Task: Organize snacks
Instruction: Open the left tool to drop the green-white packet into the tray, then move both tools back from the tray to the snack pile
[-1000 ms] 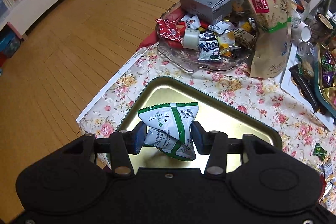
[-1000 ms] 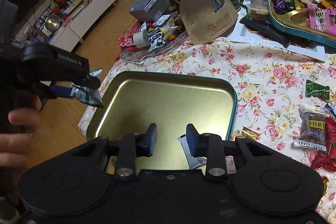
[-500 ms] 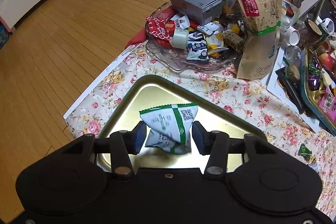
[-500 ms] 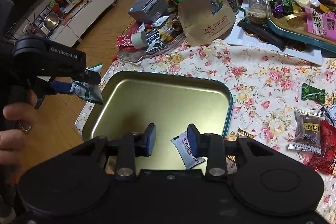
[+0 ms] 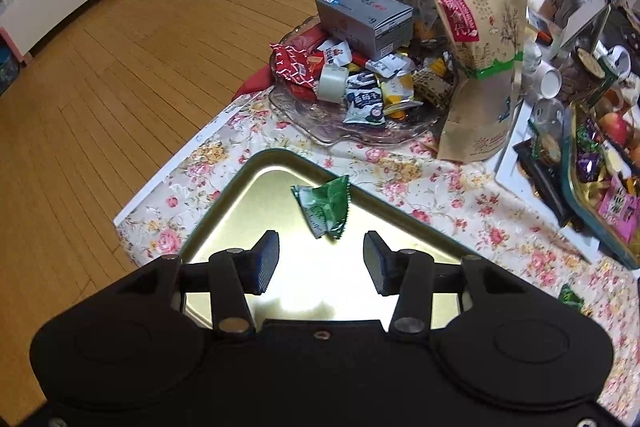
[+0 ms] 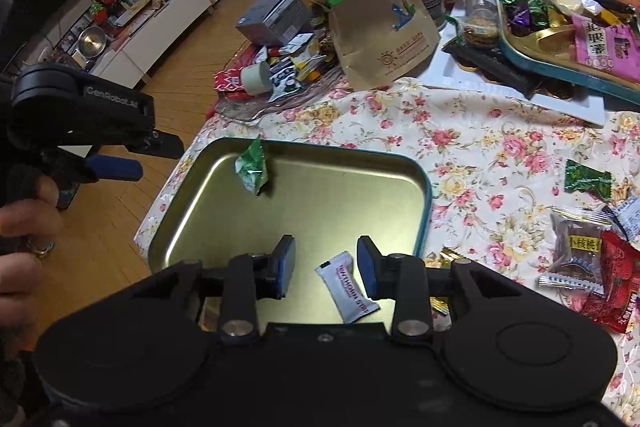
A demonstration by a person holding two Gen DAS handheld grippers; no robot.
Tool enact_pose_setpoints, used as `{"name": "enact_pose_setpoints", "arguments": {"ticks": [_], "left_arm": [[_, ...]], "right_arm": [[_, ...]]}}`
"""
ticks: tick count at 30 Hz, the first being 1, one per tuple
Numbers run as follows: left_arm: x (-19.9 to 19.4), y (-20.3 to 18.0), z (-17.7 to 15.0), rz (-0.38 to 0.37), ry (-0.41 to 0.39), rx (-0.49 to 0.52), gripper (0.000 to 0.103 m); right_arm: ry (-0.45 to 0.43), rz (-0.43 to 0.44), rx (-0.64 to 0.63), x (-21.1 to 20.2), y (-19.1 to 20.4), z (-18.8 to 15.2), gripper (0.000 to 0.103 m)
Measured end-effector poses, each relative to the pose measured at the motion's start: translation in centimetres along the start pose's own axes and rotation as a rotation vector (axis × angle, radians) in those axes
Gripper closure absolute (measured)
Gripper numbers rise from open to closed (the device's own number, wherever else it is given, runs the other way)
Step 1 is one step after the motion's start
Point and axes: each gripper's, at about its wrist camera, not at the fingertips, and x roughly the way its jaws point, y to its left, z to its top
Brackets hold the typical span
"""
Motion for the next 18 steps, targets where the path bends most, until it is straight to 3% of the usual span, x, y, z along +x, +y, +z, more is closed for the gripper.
{"name": "enact_pose_setpoints", "arguments": {"ticks": [5,8,18], "left_arm": [[-1.4,-1.3,-1.1,-0.039,-0.107,-0.041,0.049],[-1.9,-3.2,-1.6,-0.017,-0.158,0.034,0.049],[-2.9,-9.5,-3.9,-0.144,-0.102,0.239,0.050]], "right_arm": [[-0.017,-0.051,0.000,-0.5,-0.8,0.0,0.063],[-0.017,-0.087,0.006,-0.8,-2.0,-0.1,0.063],[-0.095,-0.204,0.150,-4.1,-9.6,-0.6,0.063]]}}
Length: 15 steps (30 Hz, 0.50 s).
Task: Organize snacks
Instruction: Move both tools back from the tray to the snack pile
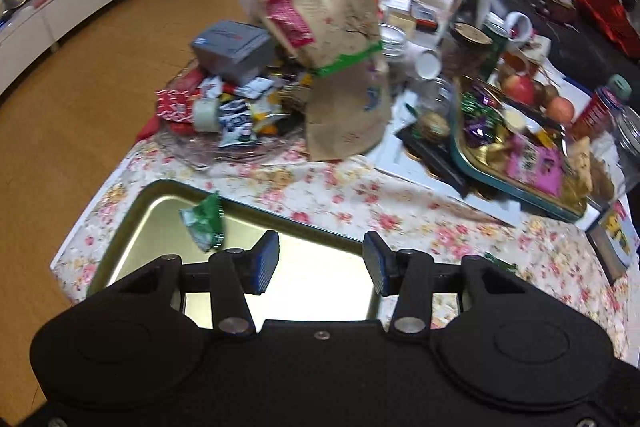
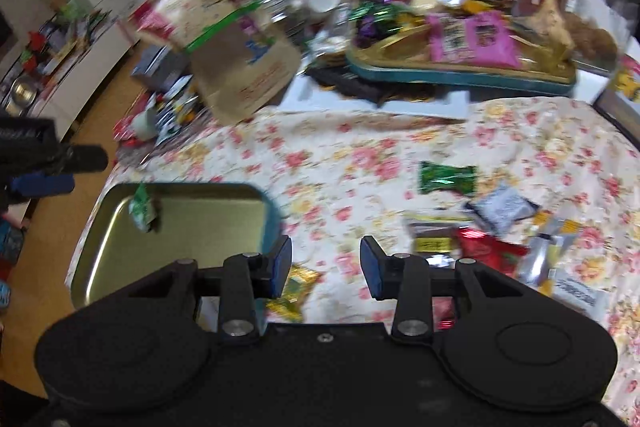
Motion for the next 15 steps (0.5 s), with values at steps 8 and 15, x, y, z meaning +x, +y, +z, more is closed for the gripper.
{"name": "enact_pose_setpoints", "arguments": {"ticks": [8,15], "left_arm": [[0.8,-5.8,-1.7,-0.065,0.053,0.139,0.051],[1.7,-9.8,-3.8,-0.110,0.108,0.248,0.051]], "right_arm": [[-0.100,-0.113,0.128,-2.3,-7.1,0.1,0.062],[-0.122,-0.187,0.263,-3.3,-13.0,0.0,0.062]]}}
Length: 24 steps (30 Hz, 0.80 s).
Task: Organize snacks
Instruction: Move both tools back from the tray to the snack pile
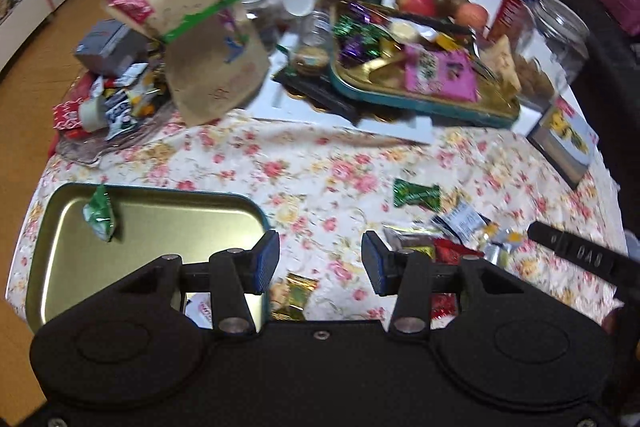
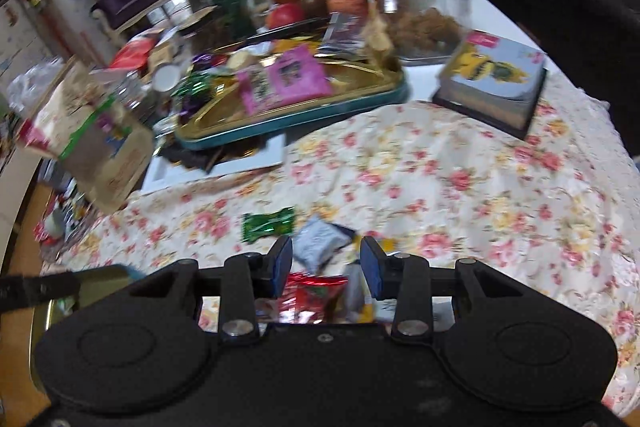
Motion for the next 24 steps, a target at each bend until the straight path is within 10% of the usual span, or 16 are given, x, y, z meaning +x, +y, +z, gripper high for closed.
{"name": "enact_pose_setpoints", "arguments": {"ticks": [12,24], "left_arm": [[0.9,-3.7,0.0,-0.037,0.067,0.069,0.051],[1.2,-3.6,0.4,-0.067,0.133,0.041,0.051]], "right_arm": [[0.067,-0.094,0.174,1.9,-6.5,0.7,0.062],[0.145,-0.040,0.158,4.7,-4.5,-0.5,0.066]]}}
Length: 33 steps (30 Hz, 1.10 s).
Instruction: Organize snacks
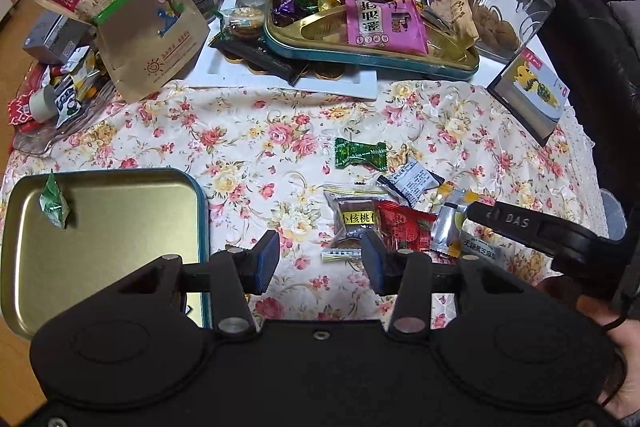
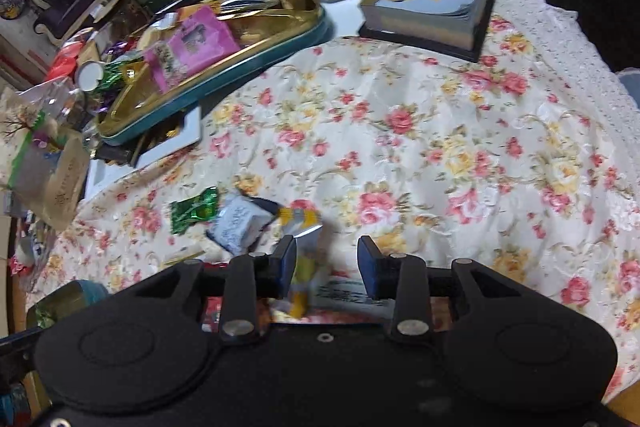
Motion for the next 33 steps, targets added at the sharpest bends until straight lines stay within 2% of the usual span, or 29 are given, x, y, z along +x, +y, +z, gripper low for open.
{"name": "enact_pose_setpoints", "arguments": {"ticks": [7,14,19,21,24,26,33], "left_arm": [[-0.1,0.8,-0.1,-0.001,0.009,-0.011,0.051],[-0.3,1.3,-0.4,-0.004,0.017,-0.011,0.051],[-0.1,1.5,-0.9,-0.008,0.031,0.011,0.051],[0.0,1.7,-1.1,-0.021,0.043,0.014,0.051],[0.4,2.1,-1.3,-0.016,0.059,0.004,0.056],[0.7,2.3,-1.3,-0.008,0.069,-0.003,0.057],[1.2,2.4,-1.7,0.022,0.070,0.026,0.057]], "right_arm": [[0.002,-0.010,-0.042,1.4,2.3,-0.7,0.066],[0.019,-0.067,-0.097,3.3,3.7,-1.4,0.066],[-0.011,-0.097,-0.151,3.7,4.1,-2.0,0.076],[-0.025,-0.106,-0.180,3.4,4.4,-2.3,0.089],[-0.059,-0.115,-0.255,2.3,5.0,-2.7,0.097],[-0.067,-0.113,-0.275,1.5,5.1,-2.7,0.101],[-0.069,-0.027,-0.218,-1.5,4.2,-2.6,0.101]]}}
